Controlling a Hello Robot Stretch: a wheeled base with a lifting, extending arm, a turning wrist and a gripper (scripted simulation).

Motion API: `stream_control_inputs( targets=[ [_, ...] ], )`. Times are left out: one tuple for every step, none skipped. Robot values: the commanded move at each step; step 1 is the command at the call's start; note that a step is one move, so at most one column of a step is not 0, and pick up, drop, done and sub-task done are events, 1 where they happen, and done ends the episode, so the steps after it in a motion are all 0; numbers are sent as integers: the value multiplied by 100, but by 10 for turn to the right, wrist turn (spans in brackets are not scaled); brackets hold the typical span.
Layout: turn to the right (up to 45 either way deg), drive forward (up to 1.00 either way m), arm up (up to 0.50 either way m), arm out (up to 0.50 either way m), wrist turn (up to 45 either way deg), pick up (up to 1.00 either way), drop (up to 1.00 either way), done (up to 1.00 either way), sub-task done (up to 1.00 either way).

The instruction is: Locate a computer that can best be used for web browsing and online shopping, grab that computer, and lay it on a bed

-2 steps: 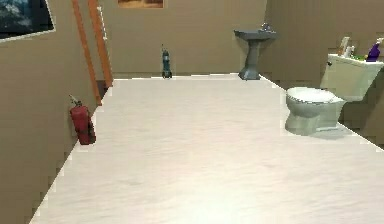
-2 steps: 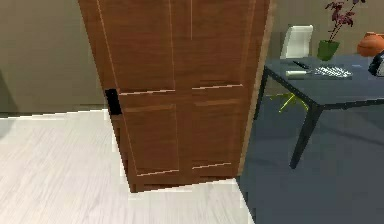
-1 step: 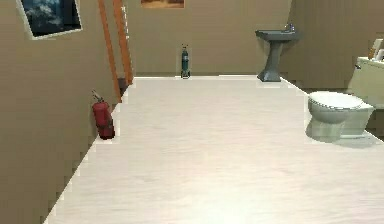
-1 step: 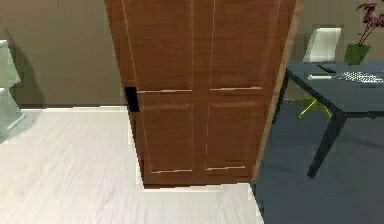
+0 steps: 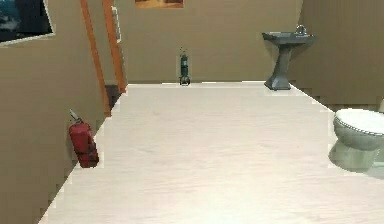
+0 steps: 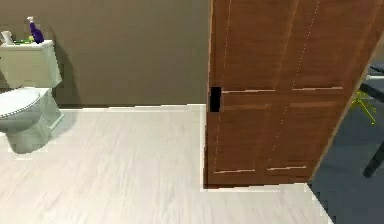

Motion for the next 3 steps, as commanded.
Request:
stream_control_inputs(
  targets=[
    [-90,0,0,0,0,0,0,0,0],
    [0,5,0,0,0,0,0,0,0],
    [-390,0,0,0,0,0,0,0,0]
  ],
)
